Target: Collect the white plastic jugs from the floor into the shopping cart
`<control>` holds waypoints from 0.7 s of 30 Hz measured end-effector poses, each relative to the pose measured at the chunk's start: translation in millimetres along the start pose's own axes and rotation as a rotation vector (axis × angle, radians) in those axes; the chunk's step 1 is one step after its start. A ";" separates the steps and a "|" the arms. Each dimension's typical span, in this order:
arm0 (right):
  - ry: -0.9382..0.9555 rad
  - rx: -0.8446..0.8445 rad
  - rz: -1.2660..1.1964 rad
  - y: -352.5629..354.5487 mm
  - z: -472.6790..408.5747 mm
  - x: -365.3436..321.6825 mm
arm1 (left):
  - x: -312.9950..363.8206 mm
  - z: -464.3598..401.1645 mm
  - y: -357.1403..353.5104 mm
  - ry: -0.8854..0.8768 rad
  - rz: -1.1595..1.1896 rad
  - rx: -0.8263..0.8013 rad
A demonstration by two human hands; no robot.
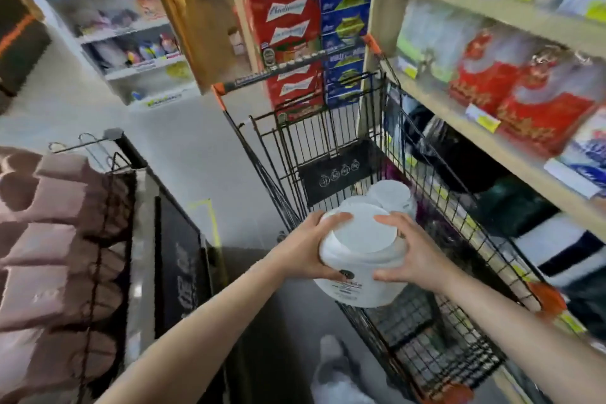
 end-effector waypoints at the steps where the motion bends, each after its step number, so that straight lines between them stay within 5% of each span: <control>1: -0.011 0.031 0.012 3.6 -8.9 2.9 | -6.1 -16.5 -0.5 -0.030 -0.005 -0.023; 21: -0.237 0.591 0.128 64.9 -144.2 83.4 | -58.0 -281.9 -27.5 -0.430 0.092 -0.305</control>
Point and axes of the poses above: each hand's wrist, its own z-axis away from the middle knuckle, its own y-axis out of the back of the hand, x = y × z, the point moved 5 cm from there along -z, towards the middle knuckle, and after that the axes turned 10 degrees about x, right-handed, at the moved point
